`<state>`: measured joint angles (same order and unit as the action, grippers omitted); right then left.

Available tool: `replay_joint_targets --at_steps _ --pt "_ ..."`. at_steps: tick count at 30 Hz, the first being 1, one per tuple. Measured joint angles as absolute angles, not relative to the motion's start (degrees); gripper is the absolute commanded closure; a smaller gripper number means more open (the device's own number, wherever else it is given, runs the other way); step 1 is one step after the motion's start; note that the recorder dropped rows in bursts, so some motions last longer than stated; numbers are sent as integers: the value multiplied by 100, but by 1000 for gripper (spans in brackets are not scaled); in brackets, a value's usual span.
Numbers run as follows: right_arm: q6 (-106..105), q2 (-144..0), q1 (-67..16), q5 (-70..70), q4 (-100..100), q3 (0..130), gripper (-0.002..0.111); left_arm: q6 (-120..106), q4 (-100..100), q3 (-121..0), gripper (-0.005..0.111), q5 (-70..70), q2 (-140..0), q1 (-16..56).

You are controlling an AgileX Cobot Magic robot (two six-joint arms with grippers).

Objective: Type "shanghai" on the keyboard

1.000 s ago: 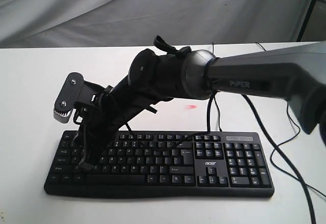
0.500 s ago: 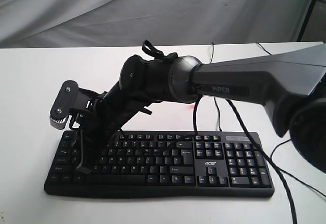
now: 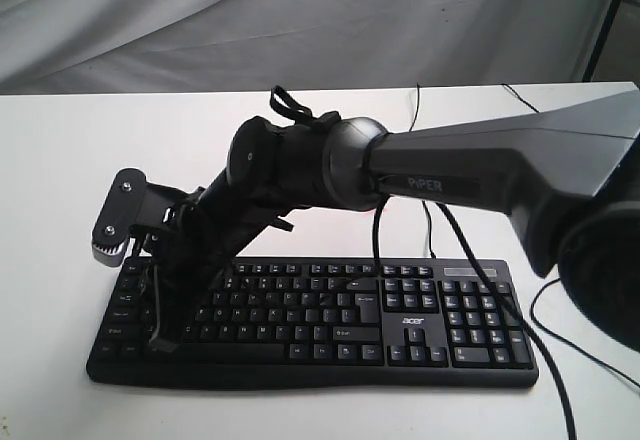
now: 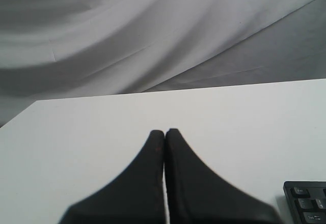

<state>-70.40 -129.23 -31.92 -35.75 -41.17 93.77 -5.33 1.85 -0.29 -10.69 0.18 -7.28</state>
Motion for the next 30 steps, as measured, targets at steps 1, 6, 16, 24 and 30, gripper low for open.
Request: replay_joint_targets --at_steps 1,6,16,24,30 --pt "-7040 -12949 -3192 -3567 -4117 9377 108 -533 185 -29 106 -1069 18 -728" --pt "-7040 -13040 -3192 -3567 -4094 9377 108 -533 185 -29 106 -1069 18 -728" --pt "-7053 -13040 -3192 -3562 -4094 9377 108 -533 185 -29 106 -1069 18 -728" --pt "-7053 -13040 -3192 -3547 -4094 9377 108 -533 185 -29 106 -1069 18 -728" --pt "-7063 -13040 -3192 -3538 -4094 9377 108 -533 185 -29 106 -1069 18 -728"
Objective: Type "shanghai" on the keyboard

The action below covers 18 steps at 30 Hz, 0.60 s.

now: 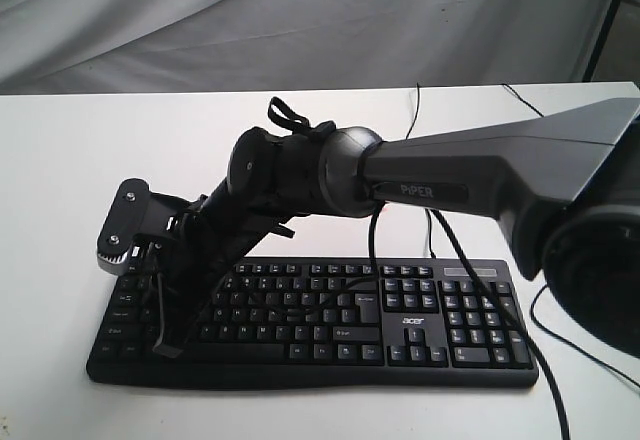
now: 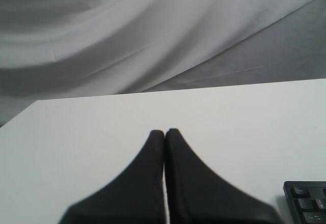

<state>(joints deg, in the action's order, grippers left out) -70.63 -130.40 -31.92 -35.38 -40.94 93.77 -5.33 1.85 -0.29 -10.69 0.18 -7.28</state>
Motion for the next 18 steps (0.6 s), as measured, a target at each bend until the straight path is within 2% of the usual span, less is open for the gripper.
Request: replay_joint_targets --at_steps 18 --pt "-7123 -13100 -3192 -3486 -4094 9377 108 -533 185 -29 106 -1069 18 -728"
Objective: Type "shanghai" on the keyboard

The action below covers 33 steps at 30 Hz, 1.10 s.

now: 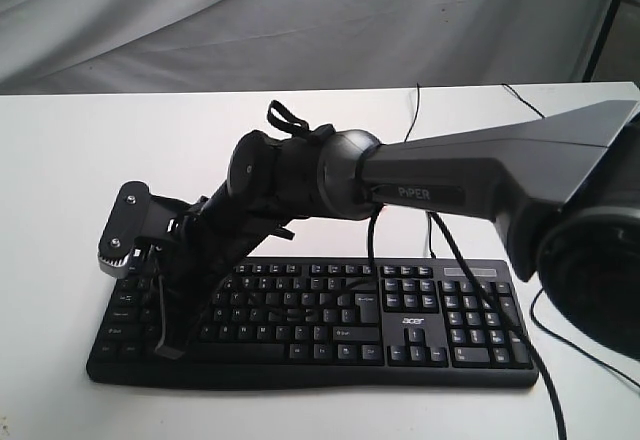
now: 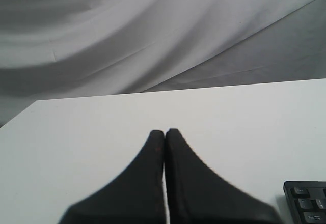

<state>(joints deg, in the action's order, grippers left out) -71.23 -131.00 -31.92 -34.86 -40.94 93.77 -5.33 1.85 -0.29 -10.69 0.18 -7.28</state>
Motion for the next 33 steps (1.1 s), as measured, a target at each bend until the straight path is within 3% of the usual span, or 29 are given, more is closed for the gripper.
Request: replay_joint_targets --at_steps 33 --pt "-7284 -13057 -3192 -3608 -4008 9420 108 -533 185 -29 106 -1069 18 -728"
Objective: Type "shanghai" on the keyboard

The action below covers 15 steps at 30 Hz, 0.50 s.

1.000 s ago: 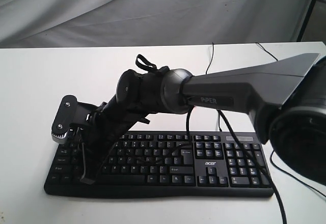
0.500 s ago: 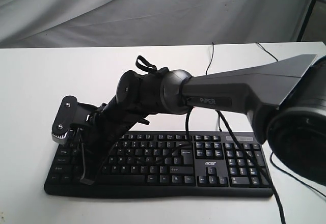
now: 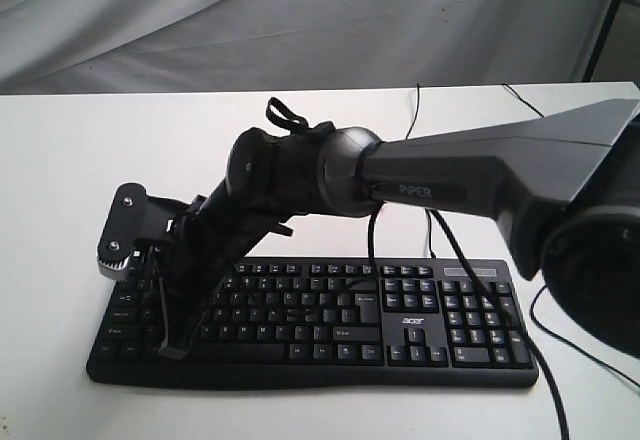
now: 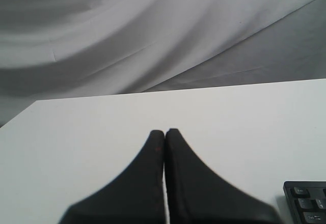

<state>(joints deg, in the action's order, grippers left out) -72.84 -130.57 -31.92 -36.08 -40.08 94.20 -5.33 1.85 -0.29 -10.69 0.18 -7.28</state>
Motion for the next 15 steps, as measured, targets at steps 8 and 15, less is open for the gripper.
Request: replay_joint_targets --at_steps 8,15 --pt "-7286 -12787 -3192 -3671 -3996 9420 108 -533 185 -29 106 -1069 18 -728" --pt "-7205 -12764 -3192 -3740 -3938 9420 108 -533 185 -29 106 -1069 18 -728"
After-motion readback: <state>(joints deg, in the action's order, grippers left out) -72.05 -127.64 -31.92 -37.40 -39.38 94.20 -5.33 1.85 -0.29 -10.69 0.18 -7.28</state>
